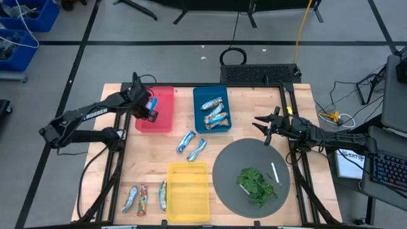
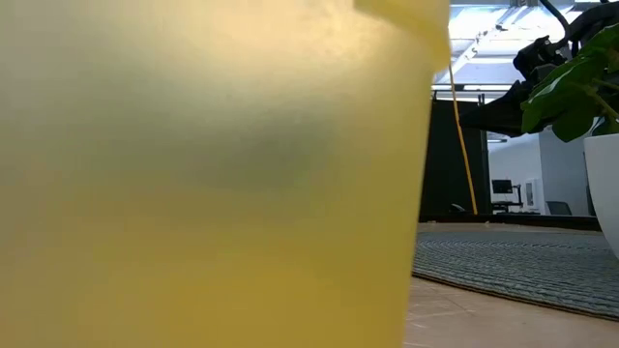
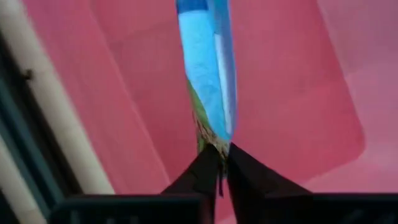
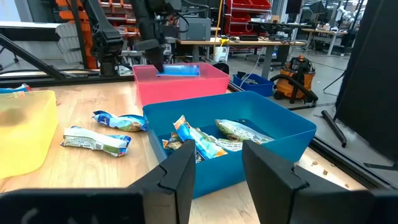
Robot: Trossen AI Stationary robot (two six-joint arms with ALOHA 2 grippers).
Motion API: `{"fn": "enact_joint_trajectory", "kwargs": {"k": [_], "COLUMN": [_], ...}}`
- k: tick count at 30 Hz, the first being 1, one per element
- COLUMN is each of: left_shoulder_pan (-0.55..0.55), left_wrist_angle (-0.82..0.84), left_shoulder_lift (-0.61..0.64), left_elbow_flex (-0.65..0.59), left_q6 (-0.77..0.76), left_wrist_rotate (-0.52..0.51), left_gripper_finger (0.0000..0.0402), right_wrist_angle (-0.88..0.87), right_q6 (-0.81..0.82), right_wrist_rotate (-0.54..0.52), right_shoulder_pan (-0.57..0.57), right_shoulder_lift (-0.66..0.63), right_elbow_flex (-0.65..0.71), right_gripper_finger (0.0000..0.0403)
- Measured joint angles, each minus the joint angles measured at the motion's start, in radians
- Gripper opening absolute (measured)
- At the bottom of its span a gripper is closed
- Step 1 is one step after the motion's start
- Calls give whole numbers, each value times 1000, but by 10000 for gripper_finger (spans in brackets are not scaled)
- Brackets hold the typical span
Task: Pick and place Granola Bars by type
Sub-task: Put the left blue granola bar into the red bin
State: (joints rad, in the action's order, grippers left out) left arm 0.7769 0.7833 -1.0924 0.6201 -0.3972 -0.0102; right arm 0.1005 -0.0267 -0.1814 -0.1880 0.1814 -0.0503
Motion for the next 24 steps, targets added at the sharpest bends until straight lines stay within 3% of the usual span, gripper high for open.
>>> {"fn": "enact_joint_trajectory", "kwargs": {"k": [7,11,20,24], "left_shoulder_pan": [-19,-102,-432,-567], "left_wrist_angle": [-38,-48,-185,-230], "left_shoulder_lift": [-7,-6,-5,-35], "left_elbow_flex": [6,49,113,160], "left_q6": [143,141,63,-57], "left_wrist_rotate": [3,74,128,67], "left_gripper_finger": [150,200,224,225], "right_wrist_angle": [0,0,0,0], "right_q6": [0,0,0,0], "right_wrist_rotate": [0,0,0,0], "right_shoulder_pan": [0,0,0,0], "right_shoulder_lift": [0,0,0,0], "right_elbow_flex": [0,0,0,0], "right_gripper_finger": [125,126,125,123]}}
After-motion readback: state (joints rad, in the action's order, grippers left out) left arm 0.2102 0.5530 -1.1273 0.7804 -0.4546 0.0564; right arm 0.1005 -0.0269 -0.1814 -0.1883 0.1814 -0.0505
